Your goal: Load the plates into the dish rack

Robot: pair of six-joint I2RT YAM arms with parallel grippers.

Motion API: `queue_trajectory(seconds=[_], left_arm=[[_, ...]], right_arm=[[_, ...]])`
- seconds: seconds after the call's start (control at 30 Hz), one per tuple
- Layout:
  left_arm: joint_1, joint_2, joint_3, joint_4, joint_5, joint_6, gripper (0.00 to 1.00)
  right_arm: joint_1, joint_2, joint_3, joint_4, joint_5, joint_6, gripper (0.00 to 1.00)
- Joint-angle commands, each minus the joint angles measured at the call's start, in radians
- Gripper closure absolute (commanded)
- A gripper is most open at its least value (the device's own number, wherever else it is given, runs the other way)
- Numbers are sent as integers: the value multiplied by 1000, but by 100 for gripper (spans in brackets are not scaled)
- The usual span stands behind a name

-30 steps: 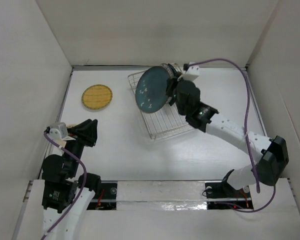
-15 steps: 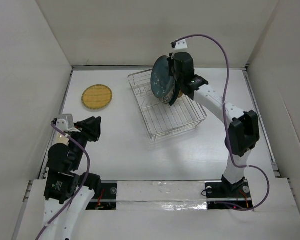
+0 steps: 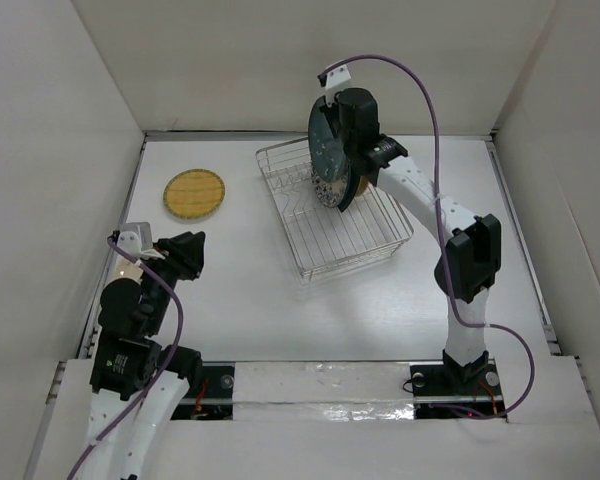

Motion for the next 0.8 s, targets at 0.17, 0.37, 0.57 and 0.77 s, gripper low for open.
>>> queue_trajectory(seconds=[0.17,0.37,0.57,0.77], left_arm=[[2,29,1,38,0,14,71],[2,44,1,40,0,14,71],[2,64,5,37,-32,12,71],[2,101,11,47,-75,-12,71]], right_arm=[[19,-19,50,136,5,-50,100],[42,-4,-25,153,14,-44,100],[61,-2,-93,176,-6,-6,100],[60,-18,-160,202,-15,55,100]])
